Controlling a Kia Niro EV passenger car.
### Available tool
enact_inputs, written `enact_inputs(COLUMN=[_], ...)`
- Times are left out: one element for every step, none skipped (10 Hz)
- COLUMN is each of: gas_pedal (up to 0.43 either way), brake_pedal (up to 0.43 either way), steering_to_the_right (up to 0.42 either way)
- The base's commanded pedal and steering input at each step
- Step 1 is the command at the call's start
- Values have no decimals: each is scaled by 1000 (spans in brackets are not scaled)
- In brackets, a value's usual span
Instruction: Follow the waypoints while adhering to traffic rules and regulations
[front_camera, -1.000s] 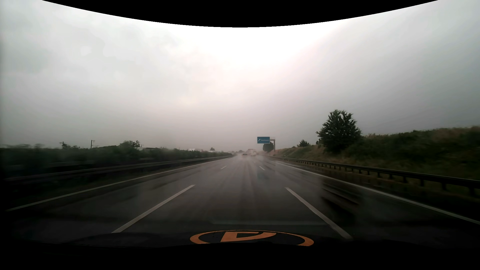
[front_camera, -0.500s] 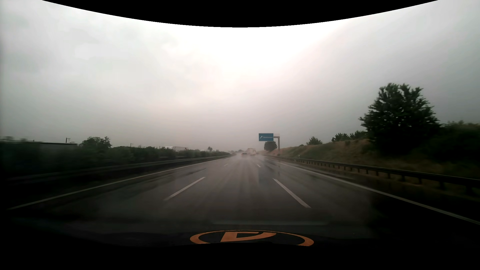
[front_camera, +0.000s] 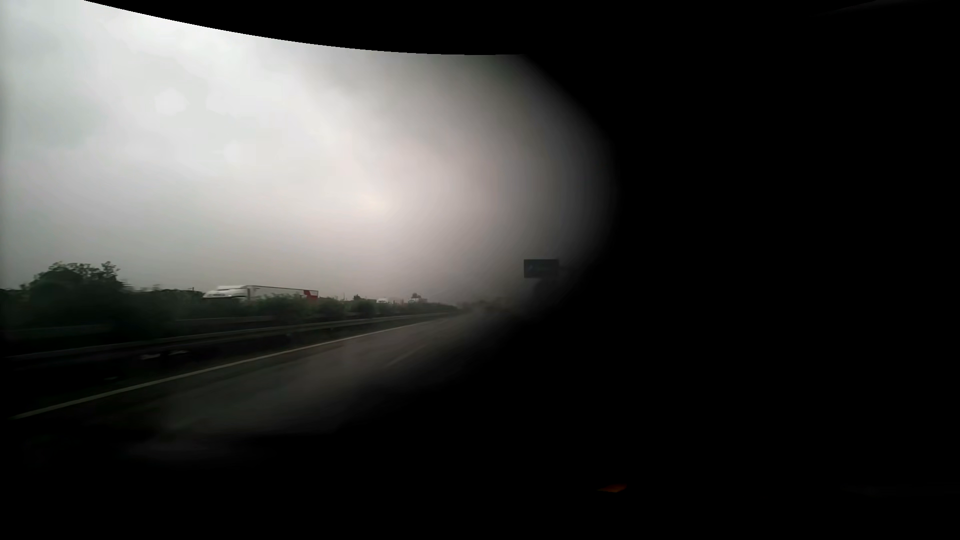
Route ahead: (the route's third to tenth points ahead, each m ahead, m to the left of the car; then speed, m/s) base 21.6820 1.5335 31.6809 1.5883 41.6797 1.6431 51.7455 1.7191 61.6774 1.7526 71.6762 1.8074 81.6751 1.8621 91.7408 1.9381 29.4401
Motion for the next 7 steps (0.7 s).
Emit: enact_inputs(gas_pedal=[248, 248, 248, 248, 248, 248, 248], brake_pedal=[0, 0, 0, 0, 0, 0, 0], steering_to_the_right=[-6, -6, -6, -5, -4, -3, -2])
